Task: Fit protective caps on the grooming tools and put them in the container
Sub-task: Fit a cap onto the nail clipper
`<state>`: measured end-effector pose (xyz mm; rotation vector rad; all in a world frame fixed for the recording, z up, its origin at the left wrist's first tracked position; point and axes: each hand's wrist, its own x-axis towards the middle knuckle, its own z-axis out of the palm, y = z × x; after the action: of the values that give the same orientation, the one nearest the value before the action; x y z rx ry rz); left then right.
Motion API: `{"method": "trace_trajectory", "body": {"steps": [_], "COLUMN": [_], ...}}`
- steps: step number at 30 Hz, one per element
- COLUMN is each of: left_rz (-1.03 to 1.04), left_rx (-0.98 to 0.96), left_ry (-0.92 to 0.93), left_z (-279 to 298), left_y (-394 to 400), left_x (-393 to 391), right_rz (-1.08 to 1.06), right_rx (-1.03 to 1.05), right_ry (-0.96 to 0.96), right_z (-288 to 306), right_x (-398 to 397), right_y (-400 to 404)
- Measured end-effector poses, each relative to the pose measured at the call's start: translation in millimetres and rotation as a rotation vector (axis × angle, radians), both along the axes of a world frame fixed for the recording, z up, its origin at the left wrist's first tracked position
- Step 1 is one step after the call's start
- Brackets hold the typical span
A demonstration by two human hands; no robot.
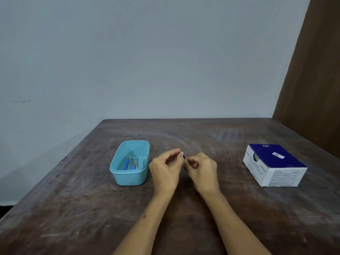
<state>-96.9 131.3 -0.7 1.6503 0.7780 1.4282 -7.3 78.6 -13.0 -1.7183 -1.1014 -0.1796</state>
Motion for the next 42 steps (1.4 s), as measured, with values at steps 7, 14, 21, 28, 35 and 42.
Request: {"method": "trace_trajectory", "body": {"steps": [7,14,21,28,35,42], "left_rz": [0.01,0.014,0.03,0.011,0.006,0.005], "left_rx": [0.068,0.093,0.107,0.08,0.079,0.092], "left_ry": [0.044,0.053,0.019,0.029,0.032,0.009], "left_z": [-2.3,-1.5,1.4,-1.0,-0.5,2.1], "left_y": [-1.1,-1.9,-1.9,-1.4,-2.0,-1.4], "left_x": [-0.6,-1.2,-2.3,-1.9,-2.5,-3.3], "right_rz": [0.005,-0.007,-0.003,0.0,-0.042,-0.015], "right_rx": [0.019,0.038,0.05,0.043,-0.043,0.063], "right_ry": [-0.064,-0.116,-0.122,-0.13,-0.128,-0.158], "right_z": [1.7,4.9,3.8,7.3,3.5,6.7], "right_x": [-3.5,-6.6,-7.0,-10.0,-6.7,-10.3], "right_y": [-1.0,-1.9,-2.3,-4.5,-3.5,-4.3]}}
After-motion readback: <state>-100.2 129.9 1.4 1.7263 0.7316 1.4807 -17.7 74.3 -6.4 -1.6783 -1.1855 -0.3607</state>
